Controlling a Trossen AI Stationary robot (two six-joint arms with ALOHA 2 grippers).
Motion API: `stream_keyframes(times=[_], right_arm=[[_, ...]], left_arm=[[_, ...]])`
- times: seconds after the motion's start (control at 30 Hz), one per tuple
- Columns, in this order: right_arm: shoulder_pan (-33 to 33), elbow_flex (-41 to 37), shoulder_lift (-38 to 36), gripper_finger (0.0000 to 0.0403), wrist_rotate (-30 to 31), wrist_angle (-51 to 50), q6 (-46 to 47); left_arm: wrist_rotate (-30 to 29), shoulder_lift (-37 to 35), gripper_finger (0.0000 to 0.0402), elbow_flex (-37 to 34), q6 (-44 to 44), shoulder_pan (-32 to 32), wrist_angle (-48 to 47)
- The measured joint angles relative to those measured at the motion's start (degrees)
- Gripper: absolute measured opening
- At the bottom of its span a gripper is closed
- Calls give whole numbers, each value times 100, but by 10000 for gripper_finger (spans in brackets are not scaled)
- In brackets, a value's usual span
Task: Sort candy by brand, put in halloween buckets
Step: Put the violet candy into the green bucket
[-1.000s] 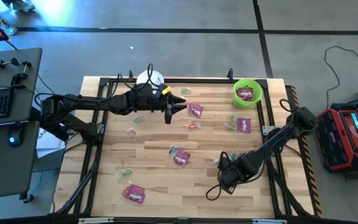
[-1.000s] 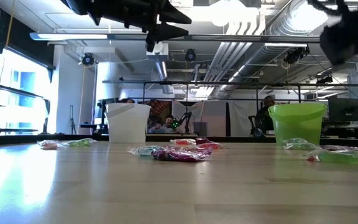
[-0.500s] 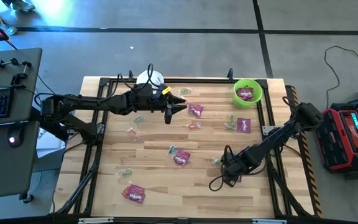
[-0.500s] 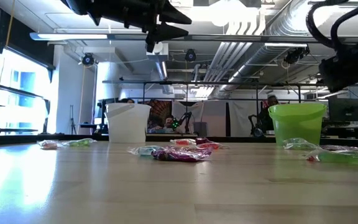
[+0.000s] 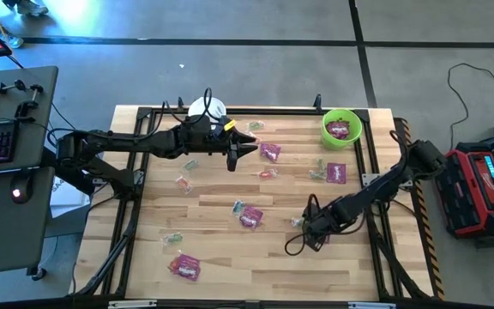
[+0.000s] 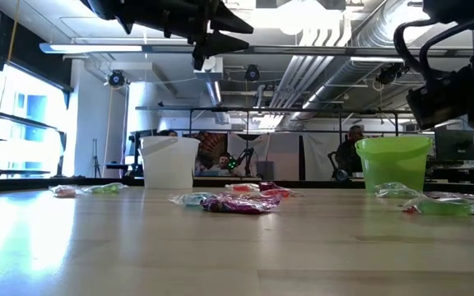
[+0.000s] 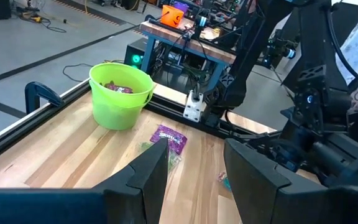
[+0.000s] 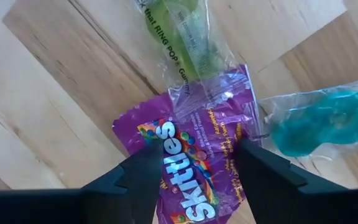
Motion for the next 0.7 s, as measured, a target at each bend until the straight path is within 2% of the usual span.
stream_keyframes(times=[0.17, 0.5, 0.7], right_arm=[[-2, -37, 3, 151, -89, 111, -96], [0, 44, 17, 17, -224, 87, -227], [0, 349, 32, 19, -214, -141, -315]], left_arm=[[0, 0, 149, 0, 2, 0, 0], [-2, 0, 149, 0, 59, 0, 2], [-3, 0, 149, 0, 55, 0, 2]])
